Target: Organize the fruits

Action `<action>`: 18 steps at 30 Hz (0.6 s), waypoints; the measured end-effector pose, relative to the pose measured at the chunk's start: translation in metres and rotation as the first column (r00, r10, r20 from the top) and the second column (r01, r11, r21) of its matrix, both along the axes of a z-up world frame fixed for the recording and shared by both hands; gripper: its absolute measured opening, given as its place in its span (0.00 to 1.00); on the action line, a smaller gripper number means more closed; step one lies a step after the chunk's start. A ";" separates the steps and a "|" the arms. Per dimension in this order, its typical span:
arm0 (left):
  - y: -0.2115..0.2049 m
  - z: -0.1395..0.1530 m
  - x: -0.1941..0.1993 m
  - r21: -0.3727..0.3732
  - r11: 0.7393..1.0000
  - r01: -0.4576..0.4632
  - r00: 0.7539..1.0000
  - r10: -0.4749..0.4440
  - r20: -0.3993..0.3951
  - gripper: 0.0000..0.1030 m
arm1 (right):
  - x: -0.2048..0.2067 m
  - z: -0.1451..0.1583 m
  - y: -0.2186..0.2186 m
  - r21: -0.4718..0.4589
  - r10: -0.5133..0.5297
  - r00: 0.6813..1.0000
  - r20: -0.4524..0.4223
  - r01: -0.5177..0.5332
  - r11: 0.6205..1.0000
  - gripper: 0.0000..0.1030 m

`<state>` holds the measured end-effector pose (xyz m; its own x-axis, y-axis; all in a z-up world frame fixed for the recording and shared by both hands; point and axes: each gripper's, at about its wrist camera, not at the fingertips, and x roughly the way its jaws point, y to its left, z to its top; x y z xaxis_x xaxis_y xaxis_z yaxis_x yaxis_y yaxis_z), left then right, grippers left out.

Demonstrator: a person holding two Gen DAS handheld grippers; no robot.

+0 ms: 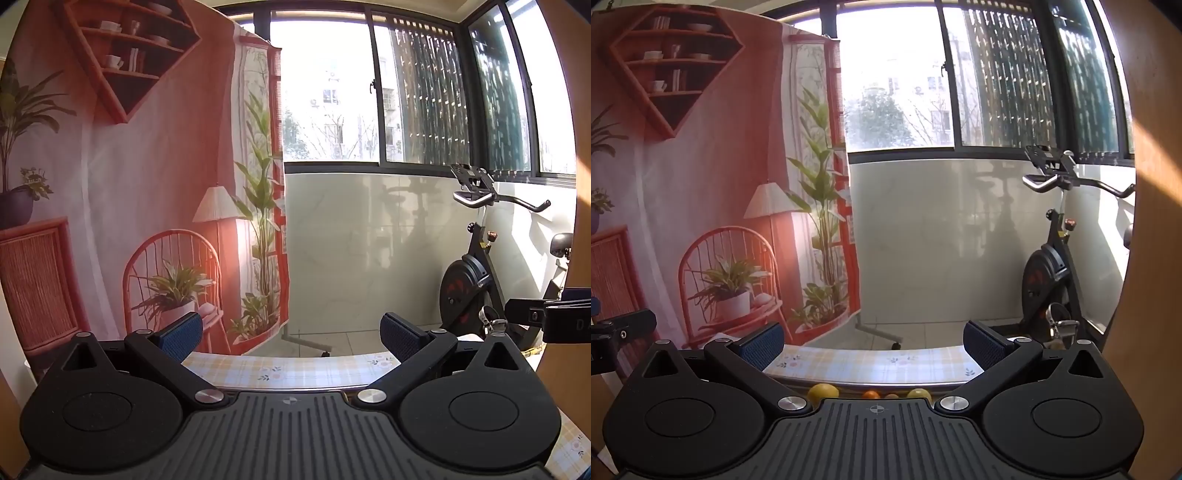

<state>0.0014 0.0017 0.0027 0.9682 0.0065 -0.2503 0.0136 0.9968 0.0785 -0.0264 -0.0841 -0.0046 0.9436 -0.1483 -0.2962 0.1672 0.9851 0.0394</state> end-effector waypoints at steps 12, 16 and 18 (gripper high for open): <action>-0.002 -0.001 0.000 0.006 1.000 0.001 1.000 -0.001 0.001 1.00 | 0.002 -0.001 0.000 0.000 -0.002 1.000 -0.004 0.002 1.000 1.00; -0.002 0.000 -0.001 0.007 1.000 0.003 1.000 -0.003 0.000 1.00 | 0.002 -0.001 0.000 -0.001 -0.003 1.000 -0.004 0.003 1.000 1.00; -0.002 0.000 -0.001 0.008 1.000 0.005 1.000 -0.005 0.002 1.00 | 0.002 -0.001 0.000 -0.001 -0.003 1.000 -0.004 0.003 1.000 1.00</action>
<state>0.0002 -0.0001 0.0022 0.9687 0.0039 -0.2482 0.0181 0.9961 0.0863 -0.0241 -0.0844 -0.0056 0.9420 -0.1509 -0.2998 0.1699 0.9847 0.0382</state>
